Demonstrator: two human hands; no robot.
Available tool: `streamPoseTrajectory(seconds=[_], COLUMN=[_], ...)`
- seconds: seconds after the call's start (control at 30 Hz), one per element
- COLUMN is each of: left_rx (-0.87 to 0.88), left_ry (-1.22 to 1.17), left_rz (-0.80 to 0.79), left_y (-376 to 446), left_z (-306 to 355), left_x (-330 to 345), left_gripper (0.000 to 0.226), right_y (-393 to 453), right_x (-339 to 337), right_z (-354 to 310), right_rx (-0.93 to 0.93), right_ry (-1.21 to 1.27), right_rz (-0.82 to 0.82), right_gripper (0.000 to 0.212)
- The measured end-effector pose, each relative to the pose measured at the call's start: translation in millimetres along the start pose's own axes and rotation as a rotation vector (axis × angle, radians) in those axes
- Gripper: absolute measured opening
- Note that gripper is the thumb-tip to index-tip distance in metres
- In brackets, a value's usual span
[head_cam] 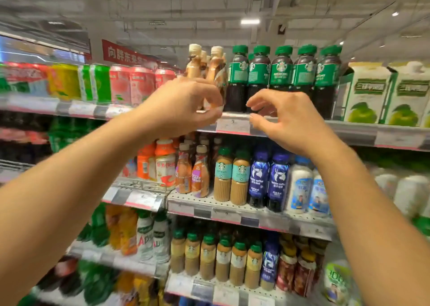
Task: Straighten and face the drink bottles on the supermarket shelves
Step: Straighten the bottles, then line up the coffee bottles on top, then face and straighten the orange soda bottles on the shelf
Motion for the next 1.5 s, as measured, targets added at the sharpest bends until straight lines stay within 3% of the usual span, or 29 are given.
streamPoseTrajectory(seconds=[0.13, 0.33, 0.63, 0.83, 1.0, 1.5], left_rx=[-0.010, 0.013, 0.094, 0.034, -0.036, -0.335], left_ry=[-0.032, -0.085, -0.217, -0.236, -0.205, -0.128], left_rz=[-0.115, -0.314, -0.460, -0.548, -0.560, -0.628], left_y=[-51.0, -126.4, -232.1, -292.7, -327.4, -383.3], left_z=[-15.9, -55.8, -135.4, -188.0, -219.8, -267.0], left_x=[-0.9, 11.1, 26.2, 42.2, 63.0, 132.1], left_gripper=[0.026, 0.031, 0.035, 0.036, 0.038, 0.074], right_y=[-21.8, -45.7, -80.6, -96.0, -97.3, -79.0], right_x=[39.7, 100.4, 195.0, 247.2, 280.9, 406.0], right_z=[-24.4, -66.6, -145.3, -183.5, -187.5, -142.7], right_rx=[0.023, 0.111, 0.313, 0.407, 0.432, 0.440], right_ry=[0.077, 0.083, 0.104, 0.110, 0.107, 0.128], right_rz=[-0.067, -0.107, -0.114, -0.201, -0.244, -0.437], right_gripper=[0.024, 0.024, 0.022, 0.024, 0.025, 0.054])
Point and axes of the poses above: each hand's wrist, its own y-axis towards the middle knuckle, its own x-axis out of the palm, z = x × y, the point moved 3 cm from there along y, towards the middle knuckle, and after that the axes turned 12 degrees about y, right-handed, at the moved point
